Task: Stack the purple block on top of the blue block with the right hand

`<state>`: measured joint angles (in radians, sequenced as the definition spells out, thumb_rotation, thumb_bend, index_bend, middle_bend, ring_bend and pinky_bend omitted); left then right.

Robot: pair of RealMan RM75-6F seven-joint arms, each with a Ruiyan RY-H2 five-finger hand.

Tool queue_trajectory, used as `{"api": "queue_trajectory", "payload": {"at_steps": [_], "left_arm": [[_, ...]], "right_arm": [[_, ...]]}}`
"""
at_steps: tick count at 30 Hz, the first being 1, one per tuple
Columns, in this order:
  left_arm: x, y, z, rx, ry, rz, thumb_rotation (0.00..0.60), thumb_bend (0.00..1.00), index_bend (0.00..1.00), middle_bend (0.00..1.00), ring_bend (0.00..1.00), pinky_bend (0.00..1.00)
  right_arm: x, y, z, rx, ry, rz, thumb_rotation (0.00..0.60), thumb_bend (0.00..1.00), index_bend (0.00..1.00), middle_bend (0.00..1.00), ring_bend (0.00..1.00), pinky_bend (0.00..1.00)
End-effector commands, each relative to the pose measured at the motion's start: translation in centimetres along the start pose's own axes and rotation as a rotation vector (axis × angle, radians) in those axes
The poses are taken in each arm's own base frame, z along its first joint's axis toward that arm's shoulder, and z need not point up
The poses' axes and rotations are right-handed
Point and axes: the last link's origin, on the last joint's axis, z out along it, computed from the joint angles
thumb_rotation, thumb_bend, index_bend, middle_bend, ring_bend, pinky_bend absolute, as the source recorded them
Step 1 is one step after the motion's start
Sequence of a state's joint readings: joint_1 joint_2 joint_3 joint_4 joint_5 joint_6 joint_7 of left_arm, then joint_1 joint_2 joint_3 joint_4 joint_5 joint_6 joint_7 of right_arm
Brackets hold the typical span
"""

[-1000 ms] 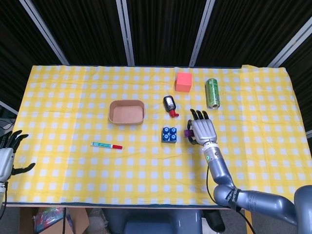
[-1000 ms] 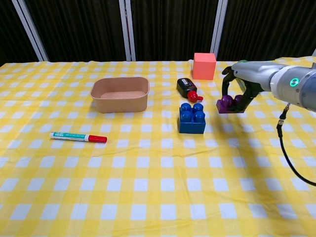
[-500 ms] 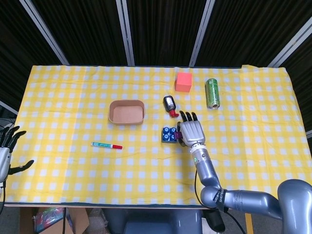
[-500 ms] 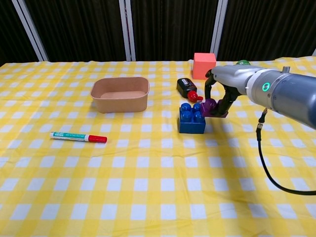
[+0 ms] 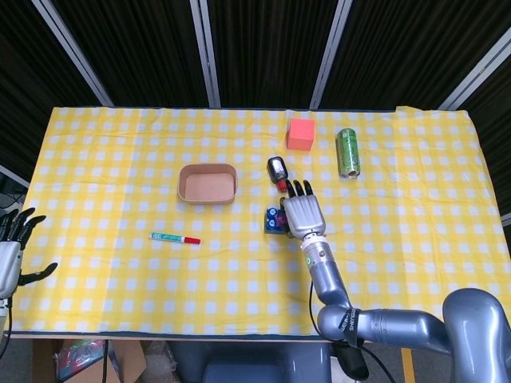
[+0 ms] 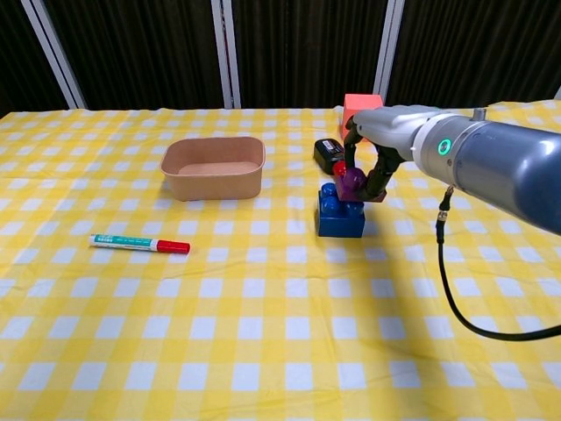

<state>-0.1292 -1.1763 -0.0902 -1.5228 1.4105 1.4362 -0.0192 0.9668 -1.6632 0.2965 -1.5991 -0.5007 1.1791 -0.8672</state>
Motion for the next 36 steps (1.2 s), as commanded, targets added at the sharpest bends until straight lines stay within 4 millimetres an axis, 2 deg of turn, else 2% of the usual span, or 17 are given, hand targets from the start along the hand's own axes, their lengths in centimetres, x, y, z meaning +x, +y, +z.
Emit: {"api": "queue_trajectory", "payload": {"at_steps": [1, 13, 19, 24, 36], "left_arm": [[0.0, -0.1, 0.0, 0.004, -0.001, 0.0, 0.6, 0.18, 0.17, 0.07, 0.0, 0.05], [0.1, -0.2, 0.0, 0.013, -0.007, -0.005, 0.6, 0.18, 0.17, 0.07, 0.0, 0.05], [0.2, -0.4, 0.0, 0.018, -0.006, -0.009, 0.6, 0.18, 0.17, 0.07, 0.0, 0.05], [0.3, -0.5, 0.0, 0.025, -0.006, -0.011, 0.6, 0.18, 0.17, 0.07, 0.0, 0.05], [0.1, -0.4, 0.0, 0.028, -0.012, 0.002, 0.6, 0.18, 0.17, 0.07, 0.0, 0.05]], "right_arm": [[-0.1, -0.7, -0.3, 0.001, -0.005, -0.009, 0.6, 0.56, 0.64, 0.0, 0.0, 0.0], [-0.7, -2.9, -0.1, 0.003, -0.028, -0.035, 0.6, 0.56, 0.64, 0.0, 0.0, 0.0], [-1.0, -3.2, 0.3, 0.002, -0.034, -0.036, 0.6, 0.56, 0.64, 0.0, 0.0, 0.0], [-1.0, -3.2, 0.7, 0.001, -0.034, -0.033, 0.6, 0.56, 0.64, 0.0, 0.0, 0.0], [-1.1, -1.5, 1.0, -0.006, -0.039, 0.004, 0.6, 0.56, 0.64, 0.0, 0.0, 0.0]]}}
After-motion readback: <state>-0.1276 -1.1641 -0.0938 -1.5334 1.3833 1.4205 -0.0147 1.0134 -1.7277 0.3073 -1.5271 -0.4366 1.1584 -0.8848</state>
